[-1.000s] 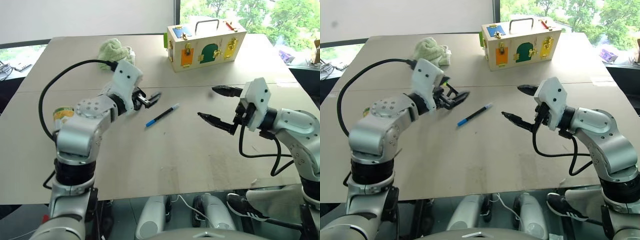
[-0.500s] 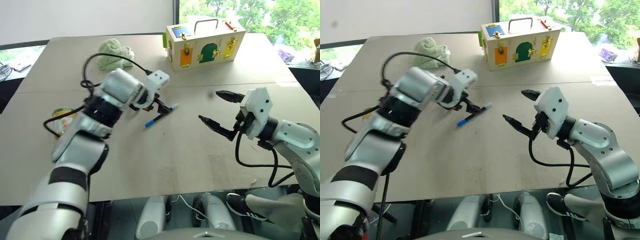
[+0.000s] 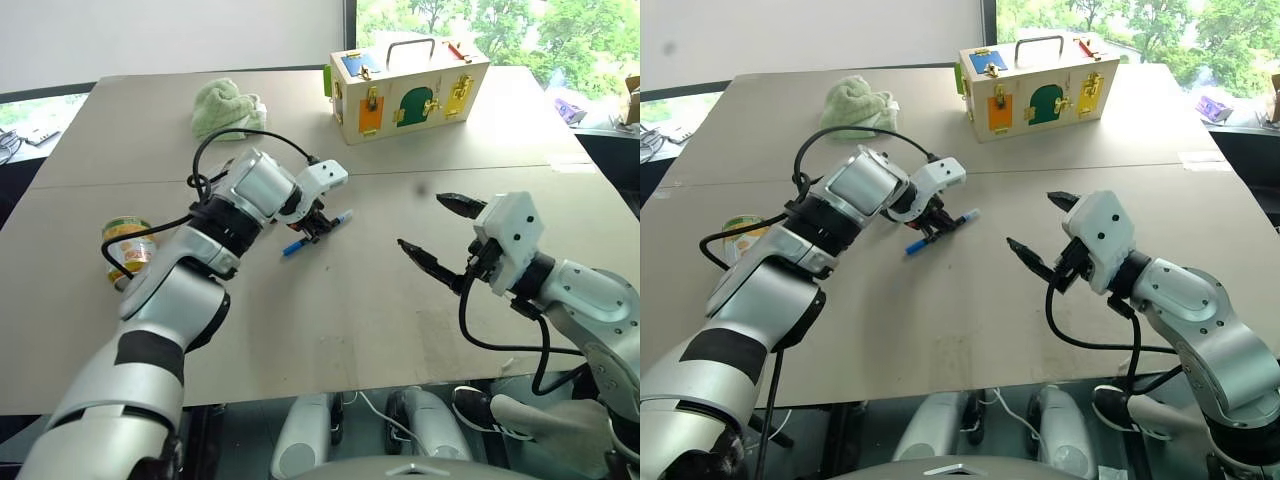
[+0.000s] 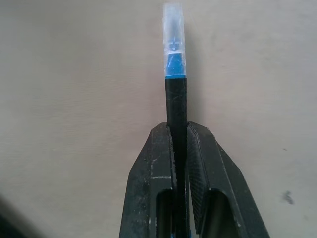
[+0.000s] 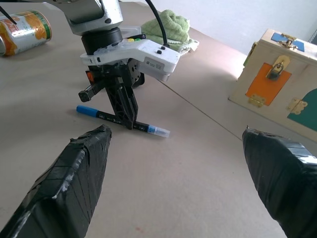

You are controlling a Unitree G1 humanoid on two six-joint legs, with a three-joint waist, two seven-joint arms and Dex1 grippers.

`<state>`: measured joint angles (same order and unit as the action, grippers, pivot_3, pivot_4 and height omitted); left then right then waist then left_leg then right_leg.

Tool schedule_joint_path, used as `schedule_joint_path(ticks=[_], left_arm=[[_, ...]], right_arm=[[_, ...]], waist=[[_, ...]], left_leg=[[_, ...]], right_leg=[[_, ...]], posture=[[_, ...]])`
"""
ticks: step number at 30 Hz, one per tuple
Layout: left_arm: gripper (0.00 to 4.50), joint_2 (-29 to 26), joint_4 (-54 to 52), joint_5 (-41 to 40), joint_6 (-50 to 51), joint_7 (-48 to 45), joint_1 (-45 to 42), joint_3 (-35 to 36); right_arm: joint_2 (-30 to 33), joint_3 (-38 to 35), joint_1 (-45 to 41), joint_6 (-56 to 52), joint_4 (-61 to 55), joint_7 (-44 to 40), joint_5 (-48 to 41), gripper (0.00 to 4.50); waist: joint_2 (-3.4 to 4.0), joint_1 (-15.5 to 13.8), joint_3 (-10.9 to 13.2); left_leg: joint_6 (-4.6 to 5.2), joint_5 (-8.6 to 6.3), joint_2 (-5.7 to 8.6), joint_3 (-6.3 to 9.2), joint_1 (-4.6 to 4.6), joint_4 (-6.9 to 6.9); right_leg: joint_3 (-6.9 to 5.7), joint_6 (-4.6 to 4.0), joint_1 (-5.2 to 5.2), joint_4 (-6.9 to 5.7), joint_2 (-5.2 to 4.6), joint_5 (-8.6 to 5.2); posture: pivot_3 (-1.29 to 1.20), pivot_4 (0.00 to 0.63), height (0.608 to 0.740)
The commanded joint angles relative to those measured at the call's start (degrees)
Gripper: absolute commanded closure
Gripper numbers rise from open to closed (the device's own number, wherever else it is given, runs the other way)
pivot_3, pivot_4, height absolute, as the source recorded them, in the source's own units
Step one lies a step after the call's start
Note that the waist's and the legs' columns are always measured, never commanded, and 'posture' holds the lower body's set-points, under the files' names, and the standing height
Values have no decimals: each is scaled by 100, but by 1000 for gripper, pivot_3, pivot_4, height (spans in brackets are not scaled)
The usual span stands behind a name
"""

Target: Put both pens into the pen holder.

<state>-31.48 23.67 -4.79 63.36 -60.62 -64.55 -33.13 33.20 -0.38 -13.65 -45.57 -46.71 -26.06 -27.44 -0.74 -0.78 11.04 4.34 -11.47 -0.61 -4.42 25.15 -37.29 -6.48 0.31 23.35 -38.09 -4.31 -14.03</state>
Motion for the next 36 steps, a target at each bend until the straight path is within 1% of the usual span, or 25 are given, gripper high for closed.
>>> schedule_joint_path(ticks=[1, 3, 4, 5, 9, 13, 15, 18, 19, 20, 22, 23, 24, 25, 31, 34, 36], left_arm=[[4491, -173, -1590, -896, 778, -126, 619, 1154], [4491, -105, -2607, -1636, 724, -260, 1154, 2162], [4491, -46, -3183, -1840, 500, -131, 1549, 2631], [4491, -10, -3599, -2001, 395, -2, 1850, 2947], [4491, 133, -4506, -2469, 338, 340, 2510, 3479], [4491, 98, -4992, -2732, 237, 550, 2907, 3522], [4500, 69, -5130, -2796, 152, 649, 3023, 3507], [4500, 64, -5164, -2819, 28, 835, 3095, 3448], [4500, 63, -5161, -2852, 18, 872, 3103, 3439], [4500, 63, -5170, -2865, -50, 898, 3121, 3425], [4500, 70, -5180, -2893, -117, 956, 3140, 3400], [4500, 78, -5181, -2910, -151, 986, 3146, 3393], [4500, 93, -5181, -2925, -194, 1023, 3152, 3390], [4500, 101, -5179, -2944, -227, 1055, 3158, 3385], [4500, 116, -5134, -3067, -302, 1211, 3179, 3373], [4500, 182, -5092, -3101, -392, 1330, 3193, 3417], [4500, 233, -5099, -3103, -457, 1430, 3213, 3482]], right_arm=[[-366, -3, -211, -600, -3, 299, -493, 0], [-717, -141, -348, -983, 244, 451, -895, 0], [-1026, -265, -497, -1164, 534, 546, -1192, 0], [-1308, -408, -660, -1346, 820, 675, -1444, 0], [-1913, -907, -1041, -1805, 1405, 1134, -2096, 0], [-2107, -1249, -1201, -2113, 1511, 1406, -2745, 0], [-2180, -1392, -1296, -2242, 1606, 1593, -3142, 552], [-2102, -1327, -1363, -2441, 1608, 1691, -3557, 1780], [-2096, -1311, -1377, -2474, 1614, 1744, -3708, 2293], [-2102, -1308, -1393, -2509, 1636, 1821, -3904, 2935], [-2012, -1242, -1410, -2565, 1628, 1887, -4116, 3730], [-1951, -1195, -1410, -2581, 1616, 1918, -4161, 4211], [-1908, -1165, -1406, -2579, 1615, 1956, -4195, 4433], [-1877, -1144, -1401, -2560, 1624, 2002, -4243, 4487], [-1706, -1054, -1425, -2404, 1679, 2180, -4470, 4487], [-1477, -892, -1447, -2227, 1600, 2105, -4158, 4488], [-1429, -959, -1528, -1960, 1632, 1869, -4219, 3466]], waist=[[0, 18, 0], [-4, 28, 3], [-5, 38, 3], [-5, 46, 3], [1, 2, 1], [1, -19, 0], [1, 0, 0], [1, 5, 0], [1, 6, 0], [1, 6, 0], [1, 6, 0], [1, 5, 0], [1, 1, 0], [1, -1, 0], [1, 4, 0], [1, 3, 0], [0, 2, 0]], left_leg=[[0, 0, -1, -1, 0, 0], [0, 0, -1, 1, 1, -1], [-1, 1, -4, 0, 5, -1], [-2, 1, -4, 3, 5, -3], [-3, 2, -2, 1, -9, -5], [-2, 1, 2, 3, -13, -4], [-1, 1, 3, 1, -13, -4], [-1, 1, 3, -1, -19, -2], [-2, 1, 2, -2, -22, 0], [-1, 1, 2, -4, -23, 1], [-1, 1, 2, -9, -24, 1], [0, 0, 2, -12, -25, 1], [0, 0, 2, -14, -26, 1], [0, 0, 2, -14, -26, 1], [0, 0, 1, -15, -26, 2], [1, 0, 1, -17, -27, 2], [1, 0, 1, -18, -26, 2]], right_leg=[[4, 0, 1, 1, 1, 0], [6, -19, 5, -2, 1, 12], [9, -21, 8, -3, 1, 13], [9, -23, 9, -3, 1, 15], [6, -23, -2, -10, 0, 16], [2, -23, -9, -11, -1, 16], [4, -23, -10, -11, -1, 16], [8, -23, -9, -16, 3, 16], [10, -24, -9, -17, 4, 16], [11, -24, -9, -20, 5, 15], [16, -24, -9, -20, 6, 15], [19, -23, -9, -20, 6, 16], [21, -23, -9, -20, 5, 16], [21, -23, -9, -20, 5, 16], [23, -23, -8, -20, 8, 15], [24, -22, -8, -20, 8, 15], [25, -22, -7, -20, 8, 15]], posture=[[0, 150, 740], [0, 150, 740], [0, 150, 740], [0, 150, 740], [0, 150, 740], [0, 150, 740], [0, 150, 740], [0, 150, 740], [0, 150, 740], [0, 150, 740], [0, 150, 740], [0, 150, 740], [0, 150, 740], [0, 150, 740], [0, 150, 740], [0, 150, 740], [0, 150, 740]])
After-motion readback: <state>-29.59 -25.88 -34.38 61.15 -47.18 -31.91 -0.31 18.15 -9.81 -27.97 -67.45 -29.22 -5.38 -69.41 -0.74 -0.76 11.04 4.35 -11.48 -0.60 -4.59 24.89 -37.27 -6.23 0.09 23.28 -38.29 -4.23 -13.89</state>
